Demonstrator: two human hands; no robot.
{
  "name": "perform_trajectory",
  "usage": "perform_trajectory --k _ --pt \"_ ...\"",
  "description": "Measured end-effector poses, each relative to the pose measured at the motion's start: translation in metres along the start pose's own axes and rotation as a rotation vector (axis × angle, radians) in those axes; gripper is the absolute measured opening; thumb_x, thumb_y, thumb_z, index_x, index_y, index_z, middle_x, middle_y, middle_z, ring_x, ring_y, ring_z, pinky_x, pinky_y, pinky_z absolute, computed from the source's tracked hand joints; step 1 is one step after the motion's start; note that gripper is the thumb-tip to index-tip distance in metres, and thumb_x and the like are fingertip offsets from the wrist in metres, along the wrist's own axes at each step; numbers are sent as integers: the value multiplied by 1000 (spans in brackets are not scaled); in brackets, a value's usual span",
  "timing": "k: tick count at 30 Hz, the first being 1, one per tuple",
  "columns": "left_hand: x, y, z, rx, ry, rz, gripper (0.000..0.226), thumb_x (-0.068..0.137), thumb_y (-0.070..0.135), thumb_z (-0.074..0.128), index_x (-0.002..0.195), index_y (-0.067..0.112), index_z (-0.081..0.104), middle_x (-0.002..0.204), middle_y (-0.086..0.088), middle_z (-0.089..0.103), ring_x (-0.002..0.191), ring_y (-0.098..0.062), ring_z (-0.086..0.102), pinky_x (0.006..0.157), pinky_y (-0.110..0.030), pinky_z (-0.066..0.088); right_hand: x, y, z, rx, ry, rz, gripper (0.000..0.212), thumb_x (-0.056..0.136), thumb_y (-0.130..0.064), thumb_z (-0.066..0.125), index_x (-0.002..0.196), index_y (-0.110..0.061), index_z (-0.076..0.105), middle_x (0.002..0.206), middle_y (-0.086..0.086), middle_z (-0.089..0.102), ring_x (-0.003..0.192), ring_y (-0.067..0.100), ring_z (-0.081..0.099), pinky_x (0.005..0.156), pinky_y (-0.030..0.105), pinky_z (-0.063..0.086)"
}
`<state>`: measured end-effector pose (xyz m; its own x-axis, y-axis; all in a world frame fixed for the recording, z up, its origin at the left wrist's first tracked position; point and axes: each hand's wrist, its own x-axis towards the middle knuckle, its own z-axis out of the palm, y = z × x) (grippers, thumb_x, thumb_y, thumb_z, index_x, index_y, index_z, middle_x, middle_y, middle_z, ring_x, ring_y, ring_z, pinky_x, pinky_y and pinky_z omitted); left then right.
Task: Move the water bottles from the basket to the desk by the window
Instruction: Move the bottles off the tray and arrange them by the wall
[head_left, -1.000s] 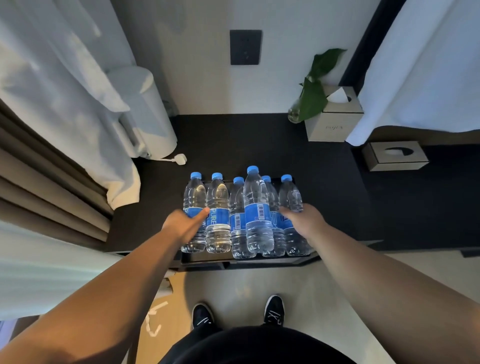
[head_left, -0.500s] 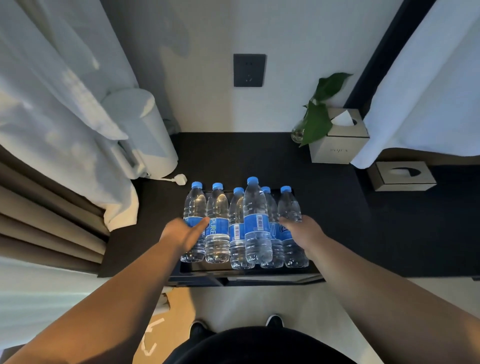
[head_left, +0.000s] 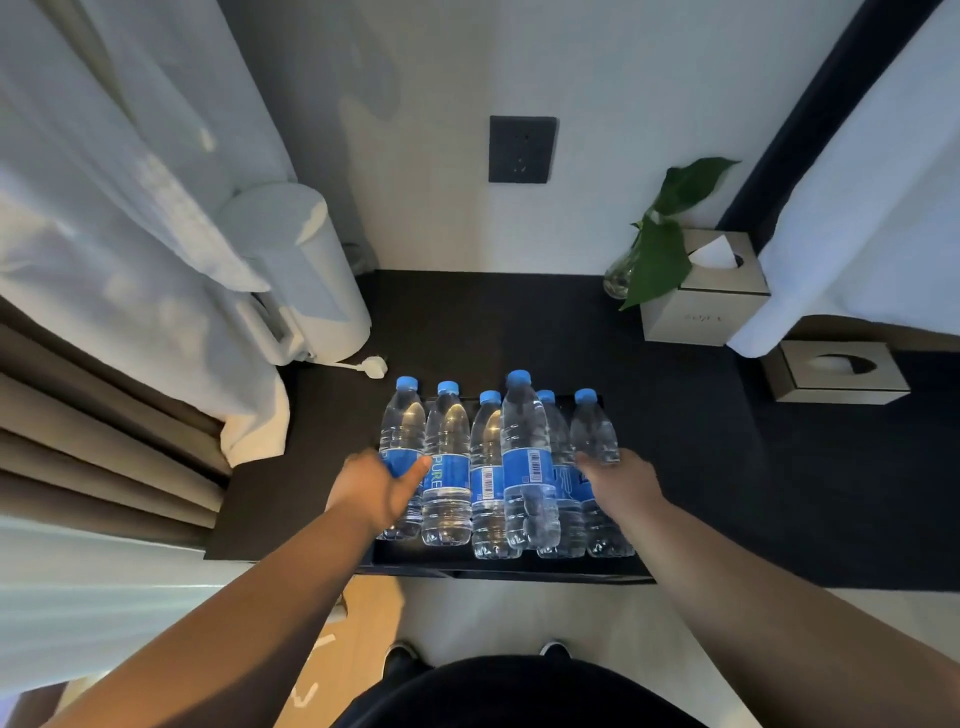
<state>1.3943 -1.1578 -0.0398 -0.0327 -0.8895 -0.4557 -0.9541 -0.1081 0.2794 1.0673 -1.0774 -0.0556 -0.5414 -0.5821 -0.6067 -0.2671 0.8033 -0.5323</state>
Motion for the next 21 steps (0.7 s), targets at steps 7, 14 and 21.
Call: perform_trajectory --k 7,14,21 --pt "-19 5 12 -133 78 -122 75 89 77 49 120 10 57 120 -12 57 102 -28 61 87 -40 53 -7 -10 5 -205 53 21 78 89 -69 59 141 -11 54 130 16 54 106 33 61 89 43 56" --pt "-37 7 17 -187 134 -161 66 91 70 54 123 13 56 123 -9 58 104 -28 63 86 -41 55 -11 -11 -1 -254 30 -21 80 91 -69 58 143 -9 48 132 17 53 111 34 59 95 46 54" --pt "-59 1 26 -364 264 -140 59 87 65 66 122 19 64 115 -1 61 104 -21 62 92 -42 56 -7 -14 -5 -268 54 -135 76 94 -58 62 147 -8 42 138 19 48 124 38 52 87 40 47"
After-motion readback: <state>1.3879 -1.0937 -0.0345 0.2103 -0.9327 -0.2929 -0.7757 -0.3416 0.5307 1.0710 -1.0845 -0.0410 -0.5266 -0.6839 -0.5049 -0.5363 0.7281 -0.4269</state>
